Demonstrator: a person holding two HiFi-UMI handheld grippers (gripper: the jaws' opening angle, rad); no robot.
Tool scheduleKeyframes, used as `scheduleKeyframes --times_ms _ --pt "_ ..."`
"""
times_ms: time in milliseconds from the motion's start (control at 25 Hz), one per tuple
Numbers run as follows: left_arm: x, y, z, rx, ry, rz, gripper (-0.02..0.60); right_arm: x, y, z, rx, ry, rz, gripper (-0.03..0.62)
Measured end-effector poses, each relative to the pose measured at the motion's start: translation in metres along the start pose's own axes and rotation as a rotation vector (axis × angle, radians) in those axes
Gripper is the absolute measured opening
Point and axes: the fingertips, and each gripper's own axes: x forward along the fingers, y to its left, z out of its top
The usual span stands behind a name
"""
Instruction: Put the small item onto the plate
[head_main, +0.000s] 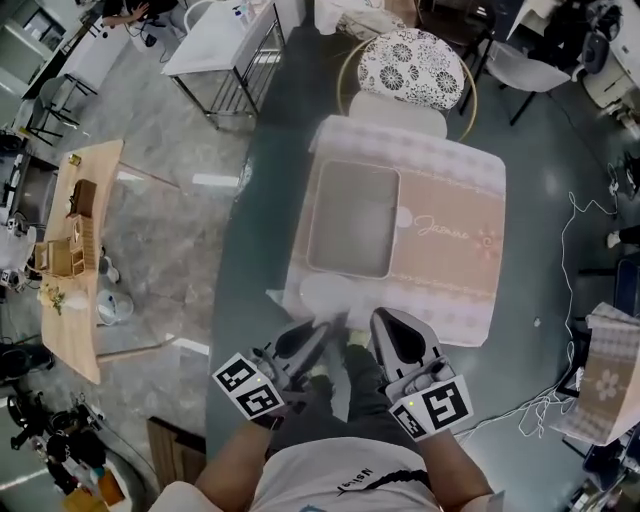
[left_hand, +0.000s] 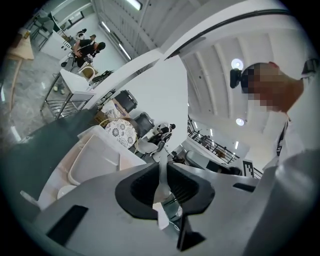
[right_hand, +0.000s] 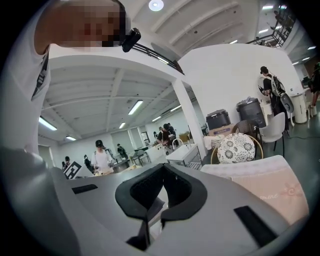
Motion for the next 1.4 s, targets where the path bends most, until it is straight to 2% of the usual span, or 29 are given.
scheduleKeyframes --times_ms 200,440,640,1040,1280,1360,1400 --pt "0.009 0.044 -0.032 0.003 0.061 0.005 0.055 0.012 -0.01 -0.043 -0.003 0.002 -0.045 0.015" --pt "0.022 0.102 -0.072 -0.007 0.129 0.055 0.055 0.021 -0.021 -0.094 -0.003 -0.005 -0.089 0.015" --pt "0.033 0.131 -0.093 -0.009 0.157 0.071 0.055 0.031 -0.032 -0.123 -0.016 -0.018 -0.116 0.015" --pt "0.047 0.179 -0.128 -0.056 0.236 0.128 0.055 0.047 -0.047 -0.152 -0.01 -0.027 -0.124 0.015" --pt "0.047 0.193 -0.138 -0.09 0.269 0.173 0.055 0.048 -0.052 -0.155 -0.004 -0.027 -0.119 0.015" --pt "0.047 0.194 -0.138 -0.06 0.28 0.188 0.055 0.049 -0.052 -0.155 -0.005 -0.028 -0.114 0.014" --pt "0.048 0.194 -0.137 -0.021 0.29 0.2 0.055 0.05 -0.052 -0.156 -0.005 -0.027 -0.112 0.015"
